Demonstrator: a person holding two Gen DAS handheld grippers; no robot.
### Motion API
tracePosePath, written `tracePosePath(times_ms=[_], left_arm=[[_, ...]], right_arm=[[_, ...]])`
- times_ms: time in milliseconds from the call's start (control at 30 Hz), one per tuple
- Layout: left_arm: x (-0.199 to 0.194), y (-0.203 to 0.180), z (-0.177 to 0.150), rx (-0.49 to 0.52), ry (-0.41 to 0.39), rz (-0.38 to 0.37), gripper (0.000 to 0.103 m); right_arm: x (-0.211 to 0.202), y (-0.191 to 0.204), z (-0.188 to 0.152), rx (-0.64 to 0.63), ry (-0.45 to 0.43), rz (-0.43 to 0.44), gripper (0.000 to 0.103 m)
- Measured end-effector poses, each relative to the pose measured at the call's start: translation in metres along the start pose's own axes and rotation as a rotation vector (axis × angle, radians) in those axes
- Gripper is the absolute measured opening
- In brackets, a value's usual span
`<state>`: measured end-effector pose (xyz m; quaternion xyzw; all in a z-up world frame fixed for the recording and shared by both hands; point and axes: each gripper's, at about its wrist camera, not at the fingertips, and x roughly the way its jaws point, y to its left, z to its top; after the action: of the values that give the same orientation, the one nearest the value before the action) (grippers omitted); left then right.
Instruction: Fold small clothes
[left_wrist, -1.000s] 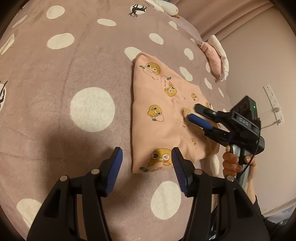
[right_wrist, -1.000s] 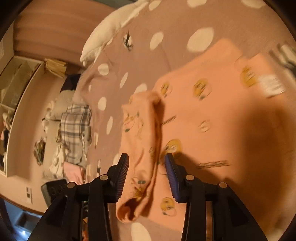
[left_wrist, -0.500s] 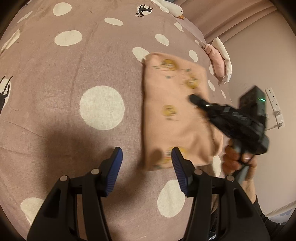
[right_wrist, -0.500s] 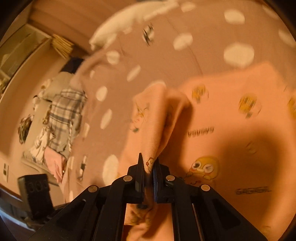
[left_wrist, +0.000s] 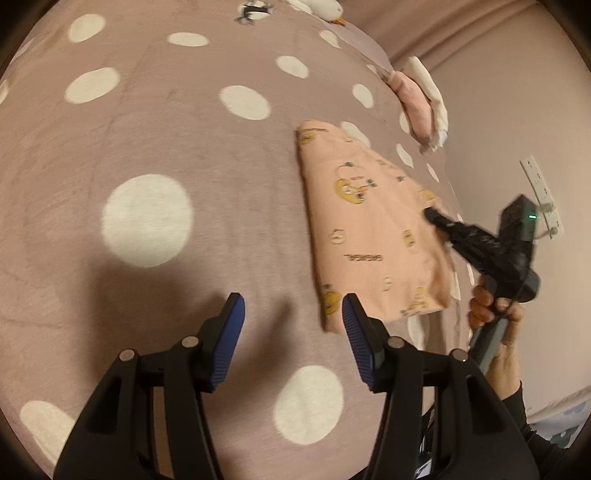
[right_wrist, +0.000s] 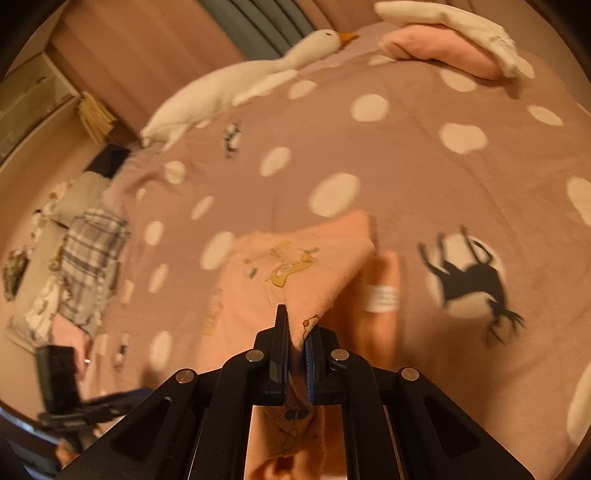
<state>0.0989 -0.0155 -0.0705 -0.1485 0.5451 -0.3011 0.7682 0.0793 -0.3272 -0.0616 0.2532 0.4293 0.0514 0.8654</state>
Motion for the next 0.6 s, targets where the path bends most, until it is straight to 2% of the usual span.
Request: tracePosePath(times_ms=[100, 267, 333, 367, 433, 500, 600], left_arm=[[0.009, -0.014, 0.008, 0.026, 0.008, -0.013, 0.055], [0.027, -0.037, 0.017, 0.074, 0.021, -0.04, 0.055], [0.035, -0.046, 0.021, 0.091, 0.028, -0.055, 0.055], [0.038, -0.049, 0.021, 0.099, 0.029, -0.06, 0.055], [0.048, -0.059, 0.024, 0.118, 0.039, -0.072, 0.055], [0.057, -0.065, 0.024, 0.12, 0.056, -0.077, 0.055], [0.071, -0.071, 0.023, 0.13, 0.08, -0.051, 0.055]], right_arm=[[0.018, -0.017, -0.006, 0.057, 0.064, -0.04, 0.008], [0.012, -0.034, -0.004, 0.19, 0.007, 0.109, 0.011], [0.011, -0.04, 0.001, 0.228, -0.018, 0.163, 0.022], [0.013, -0.04, 0.002, 0.236, -0.021, 0.174, 0.023], [0.018, -0.04, 0.008, 0.236, -0.017, 0.169, 0.024], [0.025, -0.036, 0.013, 0.205, -0.015, 0.123, 0.024], [0.031, -0.031, 0.02, 0.174, -0.012, 0.097, 0.024]])
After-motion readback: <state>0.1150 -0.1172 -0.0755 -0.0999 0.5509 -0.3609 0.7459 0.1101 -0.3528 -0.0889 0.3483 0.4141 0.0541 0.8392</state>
